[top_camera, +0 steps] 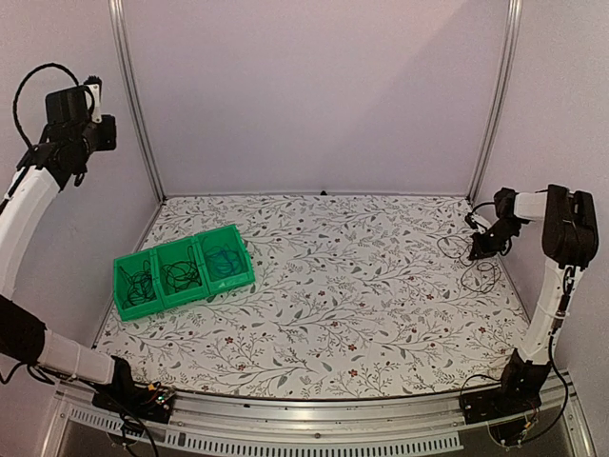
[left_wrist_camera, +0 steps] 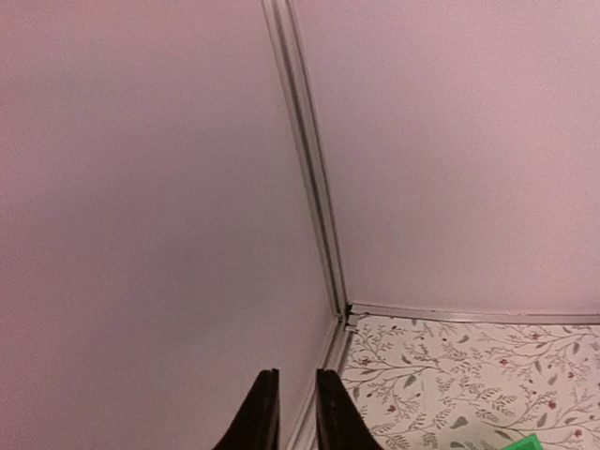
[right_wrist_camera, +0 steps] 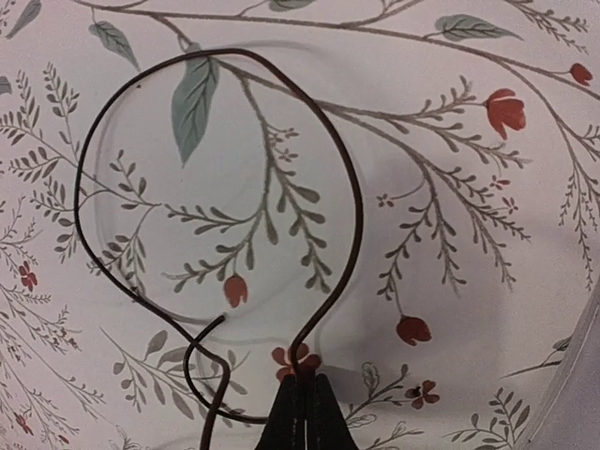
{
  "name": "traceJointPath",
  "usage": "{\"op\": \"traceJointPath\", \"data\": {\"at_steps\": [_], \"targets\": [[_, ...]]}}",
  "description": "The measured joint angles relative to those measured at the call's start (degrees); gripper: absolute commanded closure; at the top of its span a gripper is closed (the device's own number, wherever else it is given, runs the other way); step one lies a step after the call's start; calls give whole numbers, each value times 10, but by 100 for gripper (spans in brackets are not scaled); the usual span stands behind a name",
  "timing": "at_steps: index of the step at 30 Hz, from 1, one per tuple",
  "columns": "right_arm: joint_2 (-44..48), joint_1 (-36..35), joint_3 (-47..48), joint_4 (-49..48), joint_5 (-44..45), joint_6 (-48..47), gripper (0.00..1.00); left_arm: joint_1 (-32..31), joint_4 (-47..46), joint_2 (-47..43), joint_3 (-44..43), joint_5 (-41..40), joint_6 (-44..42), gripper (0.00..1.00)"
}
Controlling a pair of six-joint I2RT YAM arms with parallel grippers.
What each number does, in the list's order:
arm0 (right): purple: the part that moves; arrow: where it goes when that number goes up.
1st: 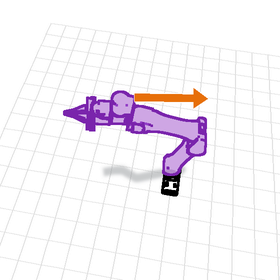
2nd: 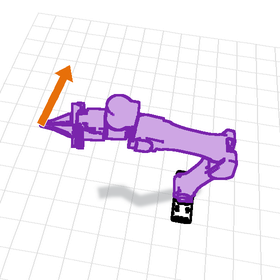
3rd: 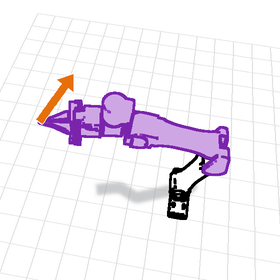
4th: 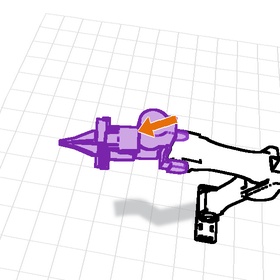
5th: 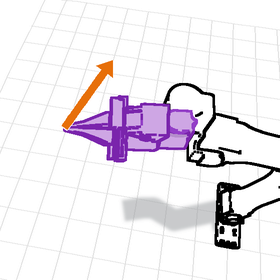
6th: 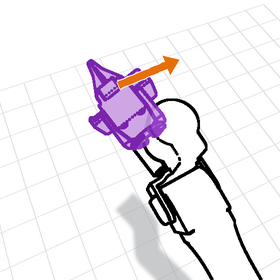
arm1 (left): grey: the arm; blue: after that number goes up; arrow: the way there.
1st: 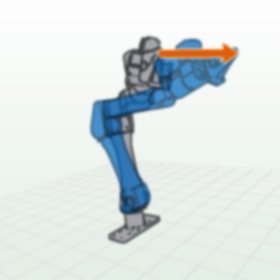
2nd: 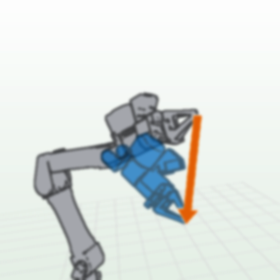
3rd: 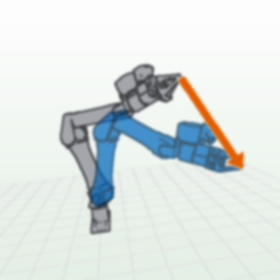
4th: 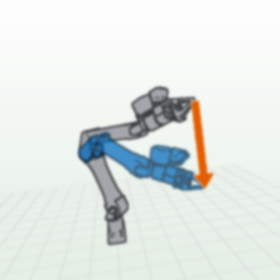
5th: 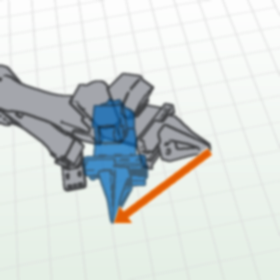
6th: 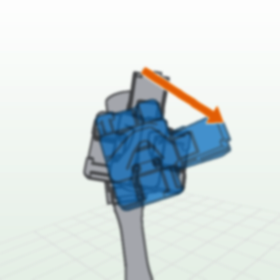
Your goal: Untangle the cables
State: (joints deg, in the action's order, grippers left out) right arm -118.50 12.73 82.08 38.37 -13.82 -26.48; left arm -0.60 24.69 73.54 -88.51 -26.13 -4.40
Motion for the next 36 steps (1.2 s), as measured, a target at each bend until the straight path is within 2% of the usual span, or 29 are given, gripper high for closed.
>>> {"op": "traceJointPath", "data": {"at_steps": [3,5,8,12,16,21,26,28,31,33,36], "targets": [[33,-37,-8,28,-2,-6,100,-62,-10,15,13,99,-6,60],[71,-80,-7,47,-8,-10,100,-126,-16,40,16,153,-20,49],[143,-161,17,75,-28,-18,100,-219,-21,88,18,219,-34,44],[208,-249,70,101,-65,-42,100,-306,-35,155,17,298,-24,40],[227,-306,137,132,-92,-62,100,-373,-68,215,16,365,1,37],[225,-352,197,160,-112,-79,100,-441,-152,256,16,428,41,36],[219,-376,240,181,-137,-88,100,-478,-253,278,16,452,72,36],[215,-382,255,186,-144,-90,100,-482,-280,290,15,457,84,41],[214,-386,270,191,-153,-92,100,-482,-305,314,9,456,97,58],[213,-387,276,192,-155,-92,100,-482,-311,328,7,451,100,72],[213,-388,279,194,-156,-91,100,-480,-311,338,8,448,107,98]]}}
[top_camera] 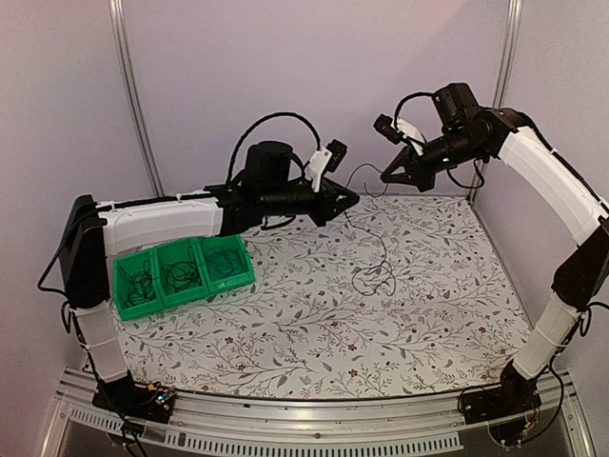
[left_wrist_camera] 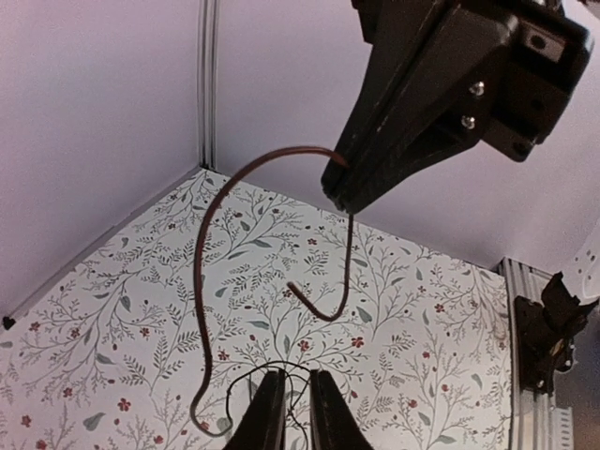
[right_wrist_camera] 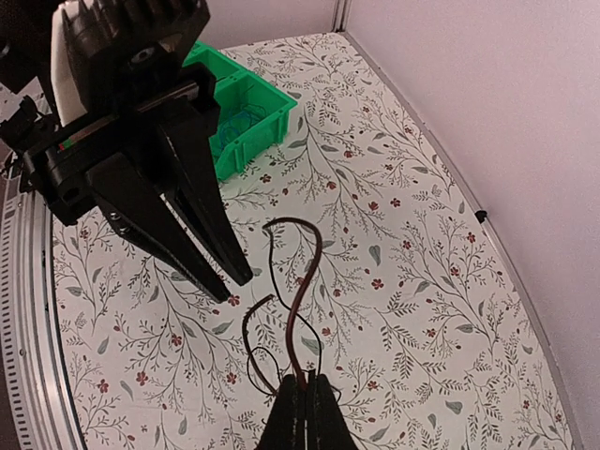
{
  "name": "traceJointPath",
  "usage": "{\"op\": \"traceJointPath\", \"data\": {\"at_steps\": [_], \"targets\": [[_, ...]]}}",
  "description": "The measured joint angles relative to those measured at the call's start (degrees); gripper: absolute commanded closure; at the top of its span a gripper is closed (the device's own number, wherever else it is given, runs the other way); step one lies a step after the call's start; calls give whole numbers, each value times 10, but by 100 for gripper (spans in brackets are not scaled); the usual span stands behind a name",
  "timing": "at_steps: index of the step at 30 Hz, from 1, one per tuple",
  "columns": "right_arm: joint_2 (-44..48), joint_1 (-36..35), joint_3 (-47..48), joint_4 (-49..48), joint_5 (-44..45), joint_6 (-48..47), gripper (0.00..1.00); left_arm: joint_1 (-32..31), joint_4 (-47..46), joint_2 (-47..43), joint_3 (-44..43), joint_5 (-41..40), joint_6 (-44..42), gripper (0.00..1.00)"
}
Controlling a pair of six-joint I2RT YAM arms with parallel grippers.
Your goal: Untangle the cables
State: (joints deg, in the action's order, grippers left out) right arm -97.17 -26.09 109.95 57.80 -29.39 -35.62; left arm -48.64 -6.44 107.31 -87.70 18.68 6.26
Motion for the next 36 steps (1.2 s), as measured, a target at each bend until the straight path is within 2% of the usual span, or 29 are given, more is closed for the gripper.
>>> {"op": "traceJointPath", "data": {"at_steps": [3,4,6,7,8,10,13,16,17,19,20,22,25,28,36], "targets": [[0,0,0,2,-3,0,100,2,-13,-4,7,-1,2,100],[0,0,0,2,-5,0,95,3,-18,-7,12,-2,1,100],[0,-1,0,2,-12,-1,79,4,-20,-11,16,-5,0,100],[0,-1,0,3,-13,1,74,5,-19,-14,17,-10,0,100],[0,-1,0,3,-13,0,73,7,-16,-17,17,-15,0,100],[0,-1,-6,0,-13,2,78,11,-8,-28,17,-28,0,100],[0,-1,-24,-4,-16,3,100,29,22,-65,17,-52,-5,100],[0,-1,-39,-1,-31,3,100,56,42,-118,17,-78,-14,100],[0,-1,-40,0,-36,4,99,64,44,-136,18,-85,-17,94],[-1,-1,-43,-1,-42,4,92,79,47,-169,24,-91,-17,71],[0,-1,-48,-4,-43,3,81,84,48,-179,28,-93,-17,63],[1,-1,-78,-21,-40,2,62,88,56,-187,33,-92,-11,55],[5,-1,-167,-54,-10,2,51,82,81,-161,35,-91,8,52],[-13,2,-232,-67,39,11,46,73,107,-123,52,-98,28,52],[-119,45,-241,-108,83,64,35,48,152,-90,74,-100,78,51]]}}
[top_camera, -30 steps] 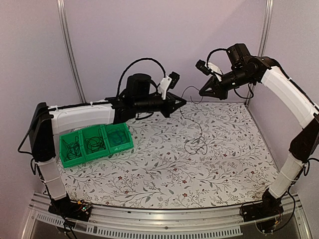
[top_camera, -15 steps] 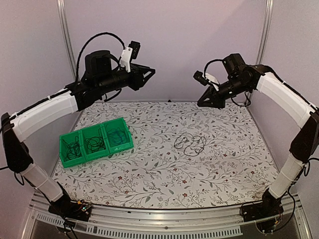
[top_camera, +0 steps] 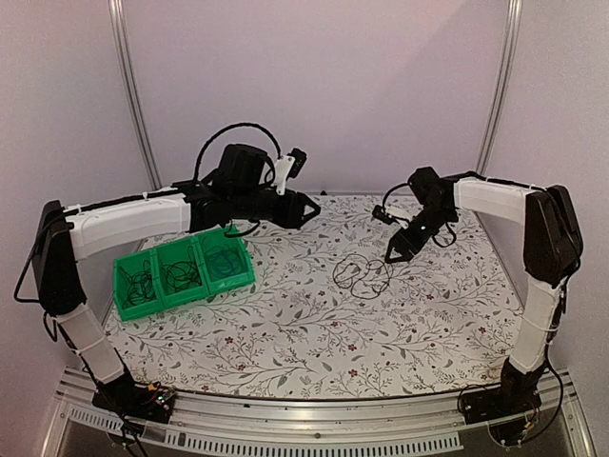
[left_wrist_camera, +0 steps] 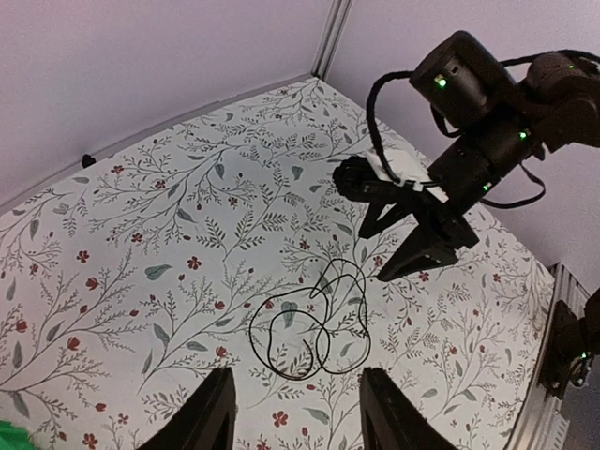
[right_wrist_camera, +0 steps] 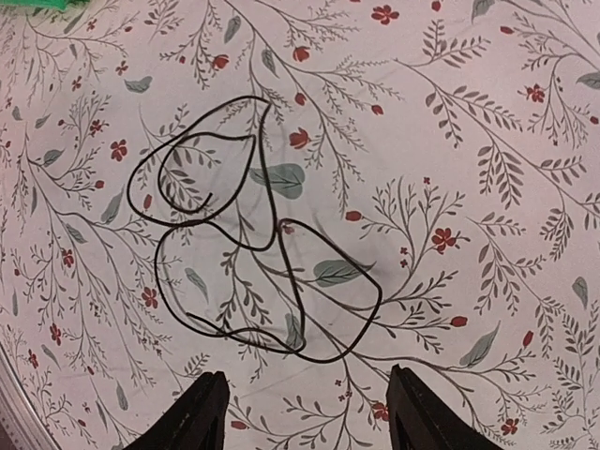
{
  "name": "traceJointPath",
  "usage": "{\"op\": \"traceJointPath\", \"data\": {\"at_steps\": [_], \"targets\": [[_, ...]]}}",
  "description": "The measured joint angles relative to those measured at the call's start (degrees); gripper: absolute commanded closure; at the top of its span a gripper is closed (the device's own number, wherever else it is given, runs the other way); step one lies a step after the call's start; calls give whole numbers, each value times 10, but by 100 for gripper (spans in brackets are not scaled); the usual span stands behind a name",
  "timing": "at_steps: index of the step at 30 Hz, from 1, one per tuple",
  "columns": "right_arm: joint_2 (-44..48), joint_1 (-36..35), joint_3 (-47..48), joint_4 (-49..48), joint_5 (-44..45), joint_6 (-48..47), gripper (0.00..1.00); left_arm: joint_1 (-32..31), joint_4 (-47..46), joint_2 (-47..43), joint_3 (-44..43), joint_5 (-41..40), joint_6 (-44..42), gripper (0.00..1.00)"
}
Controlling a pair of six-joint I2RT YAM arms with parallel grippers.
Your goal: Untangle the cables
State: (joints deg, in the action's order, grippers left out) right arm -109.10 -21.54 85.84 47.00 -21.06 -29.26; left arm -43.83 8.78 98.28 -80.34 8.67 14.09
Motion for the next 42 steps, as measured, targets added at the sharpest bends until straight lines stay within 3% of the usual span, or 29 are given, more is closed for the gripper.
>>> {"op": "traceJointPath", "data": {"at_steps": [6,10,13,14,22,31,36,42], "targets": [[-96,18,10,-12,-3,19,38,-12,-1,0,8,9,32,51],[-132,17,28,-12,-24,27,66,-13,1,6,16,11,47,52],[-140,17,49,-14,-41,30,98,-13,1,12,17,13,52,52],[-140,17,54,-12,-48,32,100,-13,1,13,20,13,54,52],[-95,-5,71,17,-112,14,100,-16,-37,10,69,30,41,47],[17,-97,170,50,-164,-27,100,-43,-126,-31,124,55,-23,40],[25,-126,198,57,-168,-40,100,-47,-160,-47,124,61,-33,54],[25,-130,198,70,-168,-45,97,-47,-177,-51,129,44,-39,100]]}}
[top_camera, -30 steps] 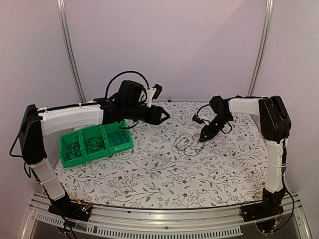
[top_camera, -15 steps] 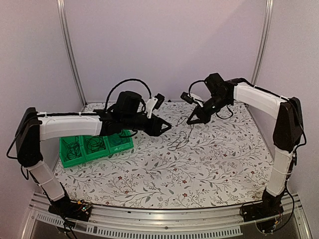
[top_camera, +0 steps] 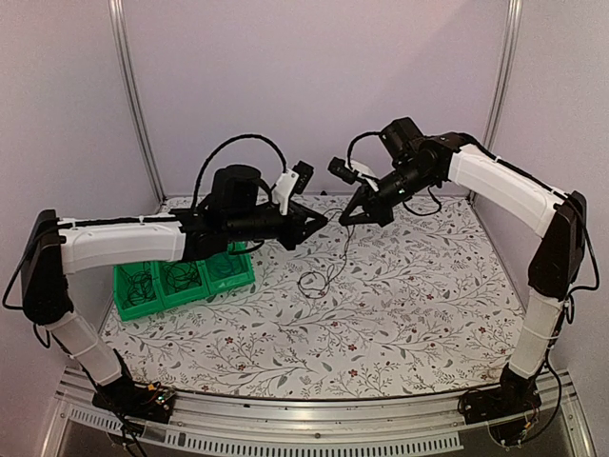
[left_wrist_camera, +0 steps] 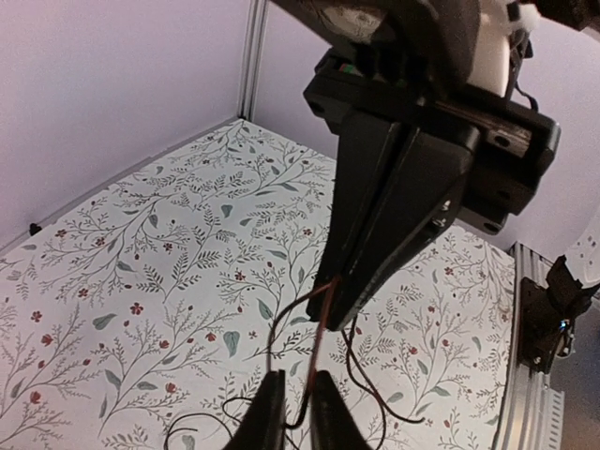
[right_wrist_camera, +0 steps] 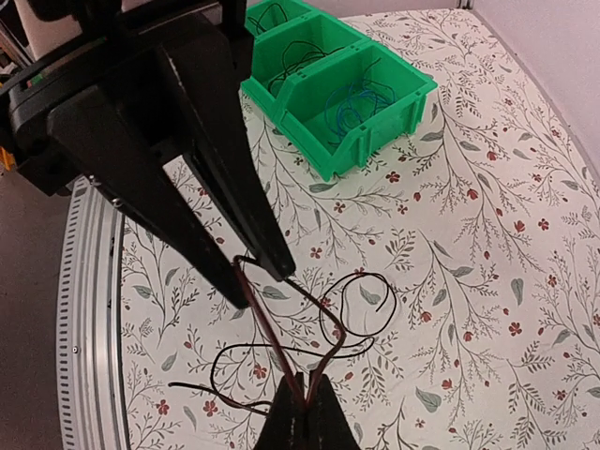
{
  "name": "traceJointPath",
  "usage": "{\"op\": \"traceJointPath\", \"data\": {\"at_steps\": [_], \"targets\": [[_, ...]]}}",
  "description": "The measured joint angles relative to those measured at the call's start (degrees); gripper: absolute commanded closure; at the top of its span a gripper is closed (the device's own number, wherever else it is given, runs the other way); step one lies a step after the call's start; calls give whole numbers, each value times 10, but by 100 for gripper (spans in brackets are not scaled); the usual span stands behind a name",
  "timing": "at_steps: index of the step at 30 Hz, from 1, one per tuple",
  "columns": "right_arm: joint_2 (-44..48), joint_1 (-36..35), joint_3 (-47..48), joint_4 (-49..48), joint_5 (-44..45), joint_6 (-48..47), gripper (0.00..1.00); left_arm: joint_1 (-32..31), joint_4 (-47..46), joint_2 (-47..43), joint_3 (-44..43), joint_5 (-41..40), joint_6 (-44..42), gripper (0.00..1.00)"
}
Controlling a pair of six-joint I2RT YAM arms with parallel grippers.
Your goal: Untangle the cables
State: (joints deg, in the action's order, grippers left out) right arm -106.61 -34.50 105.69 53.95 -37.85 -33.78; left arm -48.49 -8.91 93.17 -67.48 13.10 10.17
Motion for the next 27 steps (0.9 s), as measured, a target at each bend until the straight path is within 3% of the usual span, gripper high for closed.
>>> {"op": "traceJointPath", "data": {"at_steps": [4,10,19,27], "targets": [[0,0,3,7,-2,-4,61,0,5,-10,2,-27,-7,100],[3,4,-7,12,-4,-10,39,12,45,-66,-26,-79,-16,100],[48,71,-159,-28,-15,-6,38,41,137,-134,-229,-204,-71,100],[45,85,-195,-48,-16,2,37,95,234,-136,-406,-315,-116,100]]}}
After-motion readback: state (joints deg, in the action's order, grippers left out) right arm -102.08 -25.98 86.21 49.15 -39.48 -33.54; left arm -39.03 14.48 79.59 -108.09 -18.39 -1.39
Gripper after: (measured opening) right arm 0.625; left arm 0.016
